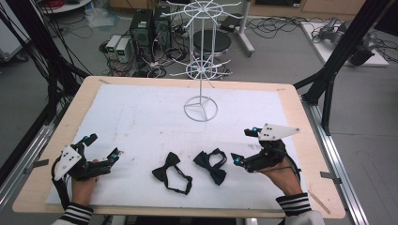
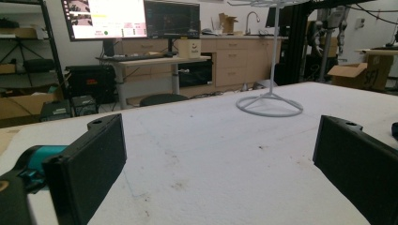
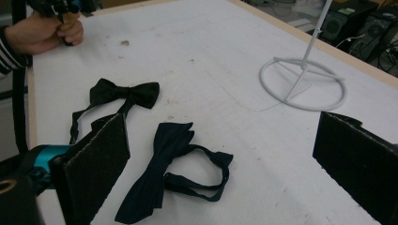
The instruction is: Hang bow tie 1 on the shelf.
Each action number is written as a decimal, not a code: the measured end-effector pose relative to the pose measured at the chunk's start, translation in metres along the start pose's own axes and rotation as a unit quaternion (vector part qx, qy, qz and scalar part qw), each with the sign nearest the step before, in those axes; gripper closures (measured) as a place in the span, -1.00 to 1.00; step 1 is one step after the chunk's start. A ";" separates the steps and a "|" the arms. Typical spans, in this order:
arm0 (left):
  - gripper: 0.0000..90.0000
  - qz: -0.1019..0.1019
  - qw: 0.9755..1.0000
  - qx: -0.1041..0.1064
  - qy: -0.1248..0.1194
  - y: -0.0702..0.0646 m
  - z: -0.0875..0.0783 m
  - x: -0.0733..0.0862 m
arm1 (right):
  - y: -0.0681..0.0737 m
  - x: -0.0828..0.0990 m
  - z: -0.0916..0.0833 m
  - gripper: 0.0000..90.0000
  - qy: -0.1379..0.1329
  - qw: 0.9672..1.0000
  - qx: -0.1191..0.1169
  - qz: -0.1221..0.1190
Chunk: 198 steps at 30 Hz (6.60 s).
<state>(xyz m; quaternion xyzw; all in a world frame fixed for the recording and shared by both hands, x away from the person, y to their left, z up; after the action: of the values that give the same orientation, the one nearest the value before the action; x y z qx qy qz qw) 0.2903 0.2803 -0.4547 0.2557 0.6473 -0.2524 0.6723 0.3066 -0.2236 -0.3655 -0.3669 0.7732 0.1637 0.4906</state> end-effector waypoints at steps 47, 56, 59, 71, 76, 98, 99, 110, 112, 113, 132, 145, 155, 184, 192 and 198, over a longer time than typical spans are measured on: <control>-0.92 0.001 1.000 -0.002 -0.002 0.000 0.000 0.000 | 0.056 0.000 0.088 -0.88 0.249 0.961 -0.054 -0.107; -0.92 0.001 1.000 -0.001 -0.002 0.000 0.000 0.000 | 0.061 0.009 0.097 -0.79 0.275 0.954 -0.060 -0.106; -0.92 0.001 1.000 -0.001 -0.002 0.000 0.000 0.000 | 0.063 0.010 0.099 -0.64 0.280 0.952 -0.065 -0.108; -0.92 0.001 1.000 -0.002 -0.002 0.000 0.000 0.000 | 0.066 0.012 0.105 -0.34 0.309 0.943 -0.066 -0.107; -0.92 0.001 1.000 -0.004 -0.002 0.000 0.000 0.000 | 0.067 0.013 0.108 -0.17 0.324 0.938 -0.062 -0.110; -0.92 0.001 1.000 -0.004 -0.001 0.000 0.000 0.000 | 0.064 0.015 0.111 0.67 0.364 0.926 -0.054 -0.081; -0.92 0.001 1.000 -0.004 -0.001 0.000 0.000 0.000 | 0.064 0.015 0.111 0.67 0.364 0.926 -0.054 -0.081; -0.92 0.001 1.000 -0.004 -0.002 0.000 0.000 0.000 | 0.063 0.011 0.108 0.67 0.348 0.932 -0.062 -0.077; -0.92 0.001 1.000 -0.004 -0.002 0.000 0.000 0.000 | 0.061 0.011 0.107 0.67 0.343 0.934 -0.064 -0.076; -0.92 0.001 1.000 -0.004 -0.002 0.000 0.000 0.000 | 0.061 0.010 0.106 0.67 0.341 0.935 -0.065 -0.073; -0.92 0.001 1.000 -0.004 -0.001 0.000 0.000 0.000 | 0.045 -0.010 0.086 0.67 0.235 0.970 -0.066 -0.022; -0.92 0.001 1.000 -0.004 -0.001 0.000 0.000 0.000 | 0.034 -0.029 0.072 0.67 0.154 0.987 -0.054 -0.005; -0.92 0.001 1.000 -0.006 -0.001 0.000 0.000 0.000 | 0.022 -0.042 0.060 0.67 0.101 0.994 -0.026 0.016; -0.92 0.000 1.000 -0.008 -0.003 0.000 -0.001 0.000 | -0.015 -0.085 0.036 0.67 0.020 0.996 0.070 0.054; -0.92 0.001 1.000 -0.007 -0.003 0.000 -0.001 0.000 | -0.027 -0.094 0.036 0.67 0.011 0.994 0.092 0.060; -0.92 0.000 1.000 -0.007 -0.003 0.000 -0.001 0.000 | -0.036 -0.099 0.034 0.67 0.005 0.992 0.103 0.067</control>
<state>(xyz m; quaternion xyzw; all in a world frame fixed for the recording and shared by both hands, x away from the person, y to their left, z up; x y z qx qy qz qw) 0.2896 0.2806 -0.4547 0.2503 0.6472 -0.2485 0.6758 0.3793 -0.1866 -0.2909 -0.2625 0.8111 0.1141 0.5101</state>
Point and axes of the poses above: each handheld gripper's, and its own axes: z roughly forward along the jaws, x roughly out of its underside, y roughly to its left, the point moved 3 cm from there along z, roughly forward along the jaws, and after that the axes turned 12 degrees about x, right-handed, at the moved point
